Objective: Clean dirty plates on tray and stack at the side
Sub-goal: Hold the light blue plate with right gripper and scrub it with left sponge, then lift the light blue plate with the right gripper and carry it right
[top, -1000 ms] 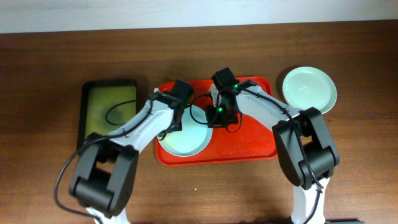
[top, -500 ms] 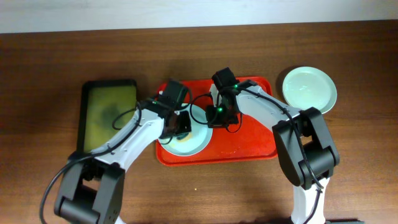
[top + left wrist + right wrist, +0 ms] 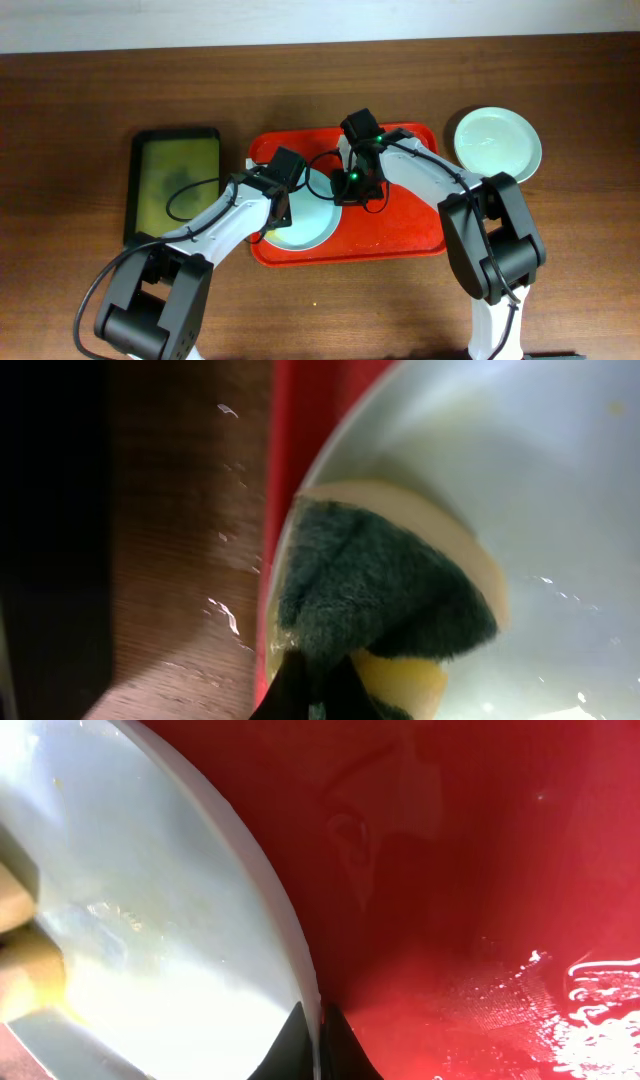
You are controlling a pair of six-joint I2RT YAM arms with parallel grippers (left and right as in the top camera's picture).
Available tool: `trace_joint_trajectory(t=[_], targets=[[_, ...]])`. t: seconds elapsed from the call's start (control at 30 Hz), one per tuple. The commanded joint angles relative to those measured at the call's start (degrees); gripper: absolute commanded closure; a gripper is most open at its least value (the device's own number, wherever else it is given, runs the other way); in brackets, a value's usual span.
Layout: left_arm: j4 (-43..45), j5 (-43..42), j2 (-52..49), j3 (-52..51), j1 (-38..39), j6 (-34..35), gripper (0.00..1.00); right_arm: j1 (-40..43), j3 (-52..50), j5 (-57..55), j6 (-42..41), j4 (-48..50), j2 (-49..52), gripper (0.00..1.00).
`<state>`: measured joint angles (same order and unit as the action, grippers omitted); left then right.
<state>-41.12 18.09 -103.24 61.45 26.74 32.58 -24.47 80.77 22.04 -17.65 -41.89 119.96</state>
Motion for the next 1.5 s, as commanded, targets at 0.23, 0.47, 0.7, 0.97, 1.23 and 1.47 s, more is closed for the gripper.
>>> trace_joint_trajectory(t=[0.23,0.47,0.7,0.97,1.23,1.47], targets=[[-1.16,3.15,11.52,2.58,-0.66,-0.5,1.0,0.55,0.24,-4.72,0.85,-0.81,1.57,0.96],[-2.1,-3.98,22.67,2.58,-3.63,-0.52,1.0,0.52,7.56,-17.44,3.04,-10.56,-4.15,0.96],[-5.35,-5.46,29.55,2.58,-15.74,-0.5,1.0,-0.7,21.57,-41.42,3.93,-28.76,-9.11,0.96],[-8.31,-9.77,29.55,2.45,-28.94,-0.48,1.0,-11.06,33.38,-72.72,4.07,-42.49,-10.12,0.96],[-8.9,-10.25,28.61,2.34,-31.8,-0.48,1.0,-24.28,33.38,-99.38,21.51,-43.39,-10.12,0.96],[-8.94,-10.4,28.59,2.34,-31.8,-0.48,1.0,-29.33,33.38,-108.28,23.5,-43.39,-10.1,0.96]])
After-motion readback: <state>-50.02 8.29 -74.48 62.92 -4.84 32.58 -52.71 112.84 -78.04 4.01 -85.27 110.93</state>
